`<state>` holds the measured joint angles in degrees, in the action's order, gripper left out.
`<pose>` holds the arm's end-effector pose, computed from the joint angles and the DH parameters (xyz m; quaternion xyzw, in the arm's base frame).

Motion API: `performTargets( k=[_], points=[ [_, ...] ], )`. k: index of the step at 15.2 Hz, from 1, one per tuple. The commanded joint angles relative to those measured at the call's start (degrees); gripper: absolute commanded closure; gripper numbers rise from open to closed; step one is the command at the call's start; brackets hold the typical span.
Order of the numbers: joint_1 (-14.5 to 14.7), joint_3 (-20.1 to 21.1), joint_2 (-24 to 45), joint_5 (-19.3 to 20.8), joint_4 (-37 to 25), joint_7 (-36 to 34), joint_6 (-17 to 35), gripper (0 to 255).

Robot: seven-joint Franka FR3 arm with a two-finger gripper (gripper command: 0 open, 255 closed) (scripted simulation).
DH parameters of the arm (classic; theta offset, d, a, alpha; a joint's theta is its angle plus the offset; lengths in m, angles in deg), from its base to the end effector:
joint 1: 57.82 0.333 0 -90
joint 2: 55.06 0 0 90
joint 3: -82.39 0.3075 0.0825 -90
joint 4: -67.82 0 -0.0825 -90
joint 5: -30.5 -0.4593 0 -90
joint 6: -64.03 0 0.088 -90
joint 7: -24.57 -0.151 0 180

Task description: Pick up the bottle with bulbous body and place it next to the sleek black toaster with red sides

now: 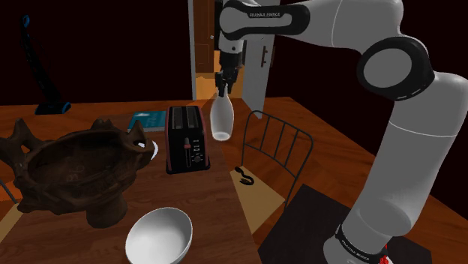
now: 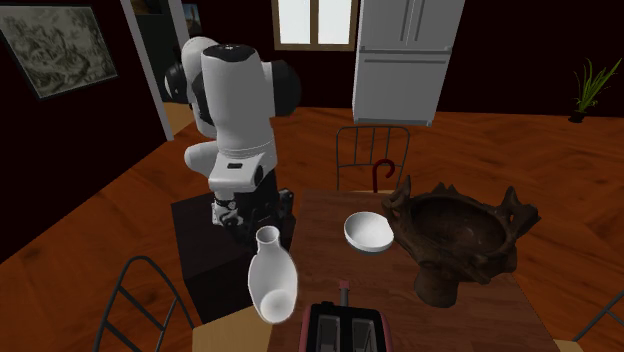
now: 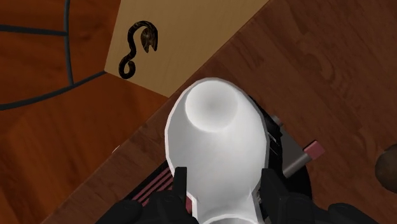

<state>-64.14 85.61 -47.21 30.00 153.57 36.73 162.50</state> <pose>0.6867 -0.0379 0.5370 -0.9960 -0.0780 -0.0433 0.0024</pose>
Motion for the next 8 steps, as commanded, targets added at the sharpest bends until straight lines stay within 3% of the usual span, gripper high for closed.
performTargets(
  k=[1,8],
  points=[
    [-0.1,0.0,-0.3,0.0,1.8,0.1,1.6,255],
    [-0.1,0.0,-0.8,-0.1,7.9,0.2,7.2,255]
  ],
)
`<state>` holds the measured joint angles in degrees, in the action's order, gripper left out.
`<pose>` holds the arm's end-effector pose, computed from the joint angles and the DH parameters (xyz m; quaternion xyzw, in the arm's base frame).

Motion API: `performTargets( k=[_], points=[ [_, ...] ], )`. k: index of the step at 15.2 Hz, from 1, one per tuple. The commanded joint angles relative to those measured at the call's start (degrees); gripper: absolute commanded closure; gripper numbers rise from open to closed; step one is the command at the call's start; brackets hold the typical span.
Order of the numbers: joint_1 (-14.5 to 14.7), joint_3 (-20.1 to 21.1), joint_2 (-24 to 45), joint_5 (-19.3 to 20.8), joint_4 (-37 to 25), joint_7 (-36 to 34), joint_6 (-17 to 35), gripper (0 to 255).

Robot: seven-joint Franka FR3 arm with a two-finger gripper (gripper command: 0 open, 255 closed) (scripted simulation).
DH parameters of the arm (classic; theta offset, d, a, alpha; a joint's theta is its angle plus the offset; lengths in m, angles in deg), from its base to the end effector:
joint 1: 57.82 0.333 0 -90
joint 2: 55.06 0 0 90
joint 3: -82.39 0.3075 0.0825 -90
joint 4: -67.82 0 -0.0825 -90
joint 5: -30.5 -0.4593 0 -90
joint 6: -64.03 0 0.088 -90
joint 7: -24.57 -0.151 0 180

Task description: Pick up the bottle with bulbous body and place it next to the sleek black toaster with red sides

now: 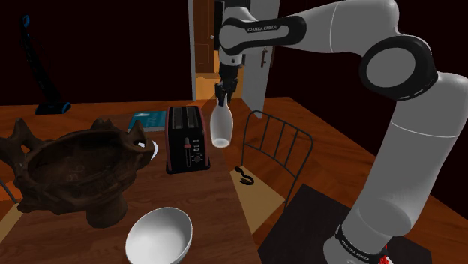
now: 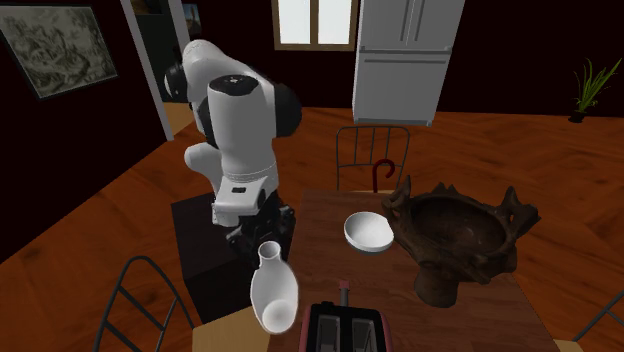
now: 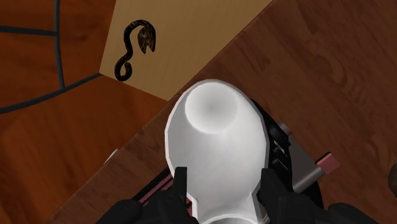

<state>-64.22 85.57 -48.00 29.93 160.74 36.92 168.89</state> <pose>0.6857 -0.0387 0.4869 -0.9960 -0.0781 -0.0434 0.0024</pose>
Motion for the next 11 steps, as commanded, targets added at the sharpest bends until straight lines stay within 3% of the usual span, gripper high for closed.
performTargets(
  k=[1,11],
  points=[
    [0.0,0.0,0.0,0.0,1.5,0.0,1.6,255],
    [0.0,0.0,0.5,0.0,8.6,0.1,9.1,255]
  ],
)
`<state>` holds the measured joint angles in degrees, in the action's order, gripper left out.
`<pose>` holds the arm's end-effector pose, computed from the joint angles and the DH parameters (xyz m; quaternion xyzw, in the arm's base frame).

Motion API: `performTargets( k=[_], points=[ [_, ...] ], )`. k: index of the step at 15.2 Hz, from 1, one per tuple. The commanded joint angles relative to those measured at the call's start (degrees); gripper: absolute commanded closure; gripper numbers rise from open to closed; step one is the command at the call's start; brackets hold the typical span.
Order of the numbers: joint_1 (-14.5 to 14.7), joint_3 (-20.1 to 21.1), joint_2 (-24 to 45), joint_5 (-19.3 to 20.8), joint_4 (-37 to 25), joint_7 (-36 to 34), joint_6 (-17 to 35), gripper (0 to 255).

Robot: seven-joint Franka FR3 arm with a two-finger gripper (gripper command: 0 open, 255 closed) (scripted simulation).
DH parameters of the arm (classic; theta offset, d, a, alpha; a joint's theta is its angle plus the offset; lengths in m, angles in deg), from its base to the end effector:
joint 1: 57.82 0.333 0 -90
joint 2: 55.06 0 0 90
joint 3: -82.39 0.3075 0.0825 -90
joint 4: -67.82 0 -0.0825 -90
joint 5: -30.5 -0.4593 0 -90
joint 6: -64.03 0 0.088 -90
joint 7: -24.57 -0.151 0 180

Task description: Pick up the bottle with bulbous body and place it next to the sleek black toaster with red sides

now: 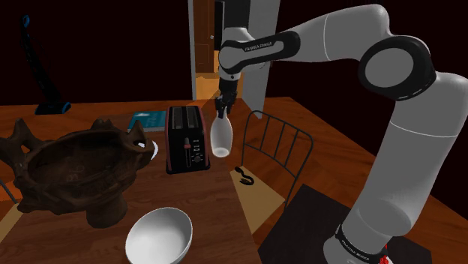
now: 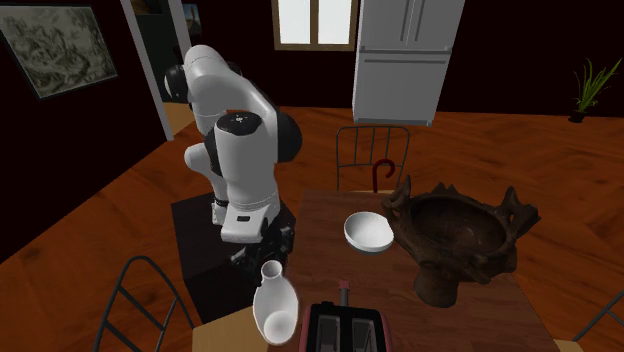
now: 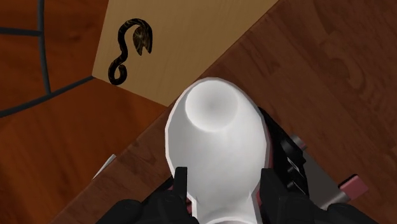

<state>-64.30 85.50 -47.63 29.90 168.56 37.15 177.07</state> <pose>0.6830 -0.0400 0.4196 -0.9960 -0.0780 -0.0433 0.0024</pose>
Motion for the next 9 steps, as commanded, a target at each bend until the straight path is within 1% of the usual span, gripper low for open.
performTargets(
  k=[1,9],
  points=[
    [0.1,0.1,0.3,0.0,1.4,-0.1,1.7,255],
    [0.1,0.0,1.8,0.1,6.2,-0.1,8.1,255]
  ],
)
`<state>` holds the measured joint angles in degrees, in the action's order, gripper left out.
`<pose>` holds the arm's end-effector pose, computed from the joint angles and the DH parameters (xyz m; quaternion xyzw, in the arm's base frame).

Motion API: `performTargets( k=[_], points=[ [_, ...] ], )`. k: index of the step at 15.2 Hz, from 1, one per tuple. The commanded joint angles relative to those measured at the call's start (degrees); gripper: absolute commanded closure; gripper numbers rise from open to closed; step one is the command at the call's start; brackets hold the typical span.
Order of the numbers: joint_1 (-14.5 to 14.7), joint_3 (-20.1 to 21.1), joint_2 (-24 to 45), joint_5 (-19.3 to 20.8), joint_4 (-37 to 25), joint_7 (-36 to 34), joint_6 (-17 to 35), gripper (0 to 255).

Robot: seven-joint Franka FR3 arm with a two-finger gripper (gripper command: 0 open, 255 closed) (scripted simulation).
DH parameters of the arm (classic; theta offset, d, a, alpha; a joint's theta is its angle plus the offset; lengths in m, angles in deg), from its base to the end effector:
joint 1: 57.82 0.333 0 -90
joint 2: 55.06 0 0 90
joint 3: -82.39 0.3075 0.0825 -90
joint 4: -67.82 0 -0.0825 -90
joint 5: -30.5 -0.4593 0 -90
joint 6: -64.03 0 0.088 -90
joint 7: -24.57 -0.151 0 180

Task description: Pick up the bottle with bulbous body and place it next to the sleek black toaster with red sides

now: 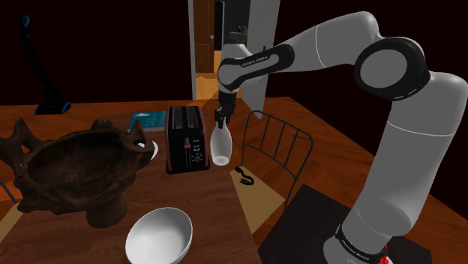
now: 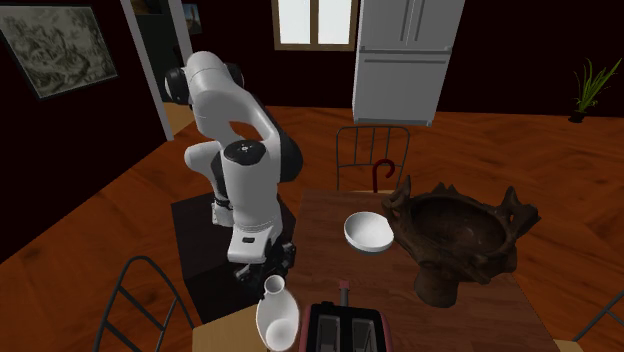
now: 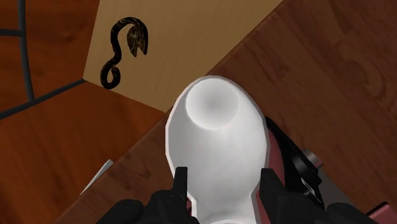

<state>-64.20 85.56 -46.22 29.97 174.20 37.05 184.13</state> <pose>0.6789 -0.0380 0.3603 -0.9960 -0.0781 -0.0434 0.0024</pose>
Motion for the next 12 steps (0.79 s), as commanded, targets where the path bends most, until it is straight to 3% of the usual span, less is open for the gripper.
performTargets(
  k=[1,8,9,12],
  points=[
    [0.0,0.0,0.4,0.0,0.5,0.0,1.0,255],
    [0.0,0.0,0.4,0.0,0.5,0.0,1.0,255],
    [0.0,0.0,0.4,0.0,0.5,0.0,1.0,0],
    [0.0,0.0,0.4,0.0,0.5,0.0,1.0,0]
  ],
)
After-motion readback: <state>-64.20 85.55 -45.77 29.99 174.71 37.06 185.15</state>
